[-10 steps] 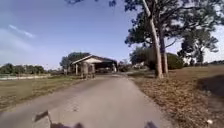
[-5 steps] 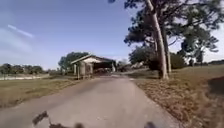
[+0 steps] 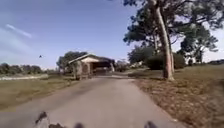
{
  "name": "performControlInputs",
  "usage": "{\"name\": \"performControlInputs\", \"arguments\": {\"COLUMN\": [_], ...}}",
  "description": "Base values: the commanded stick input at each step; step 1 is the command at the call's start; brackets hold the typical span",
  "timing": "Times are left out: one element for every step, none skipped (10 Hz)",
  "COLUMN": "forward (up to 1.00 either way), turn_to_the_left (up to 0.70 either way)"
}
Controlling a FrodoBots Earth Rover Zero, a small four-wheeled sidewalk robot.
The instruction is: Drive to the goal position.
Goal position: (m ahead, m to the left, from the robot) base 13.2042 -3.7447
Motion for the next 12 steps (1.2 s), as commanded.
{"name": "performControlInputs", "arguments": {"forward": [1.0,1.0,1.0,1.0,1.0,1.0,1.0,1.0,1.0,1.0,1.0,1.0], "turn_to_the_left": [0.03,0.02,0.02,0.02,0.02,0.02,0.02,0.02,0.02,0.02,0.02,0.03]}}
